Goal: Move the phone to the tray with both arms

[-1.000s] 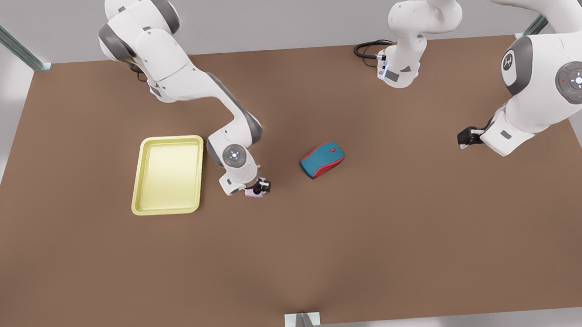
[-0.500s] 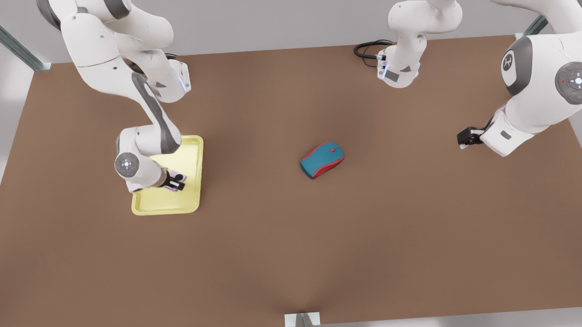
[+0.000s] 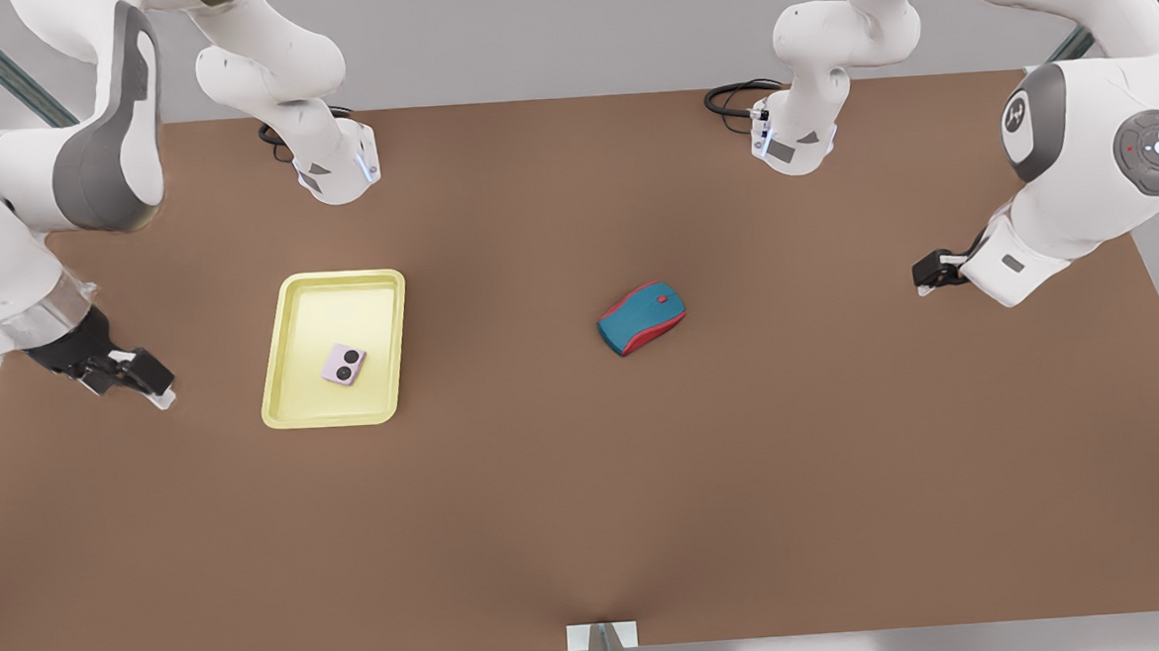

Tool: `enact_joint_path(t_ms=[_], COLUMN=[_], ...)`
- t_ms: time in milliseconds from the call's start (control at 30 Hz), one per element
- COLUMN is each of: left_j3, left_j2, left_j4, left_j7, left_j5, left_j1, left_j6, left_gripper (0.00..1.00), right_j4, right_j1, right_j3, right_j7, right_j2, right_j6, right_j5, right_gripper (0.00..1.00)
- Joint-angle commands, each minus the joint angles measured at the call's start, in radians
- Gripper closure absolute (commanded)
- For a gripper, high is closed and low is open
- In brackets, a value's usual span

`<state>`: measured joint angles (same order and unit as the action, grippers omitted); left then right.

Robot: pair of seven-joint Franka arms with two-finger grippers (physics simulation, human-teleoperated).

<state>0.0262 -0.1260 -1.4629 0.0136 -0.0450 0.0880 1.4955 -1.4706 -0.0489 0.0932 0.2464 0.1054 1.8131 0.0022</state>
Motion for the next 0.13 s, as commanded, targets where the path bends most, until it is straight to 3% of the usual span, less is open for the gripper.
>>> enact_joint_path(t_ms=[0, 100], left_j3=[0.000, 0.000], left_j2=[-0.001, -0.003], left_j4=[0.003, 0.003], left_j7=[-0.023, -0.026], left_j5=[0.002, 0.001], left_j1=[-0.001, 0.001], left_j6=[-0.001, -0.003], left_gripper=[0.00, 0.00], right_j4=[0.030, 0.046], right_j1=[-0.009, 0.083], right_j3=[0.005, -0.059], right_j7=[-0.334, -0.335], right_j2=[-0.006, 0.002], right_j6=[-0.336, -0.345], right_j5=[-0.024, -0.028], right_gripper=[0.00, 0.00])
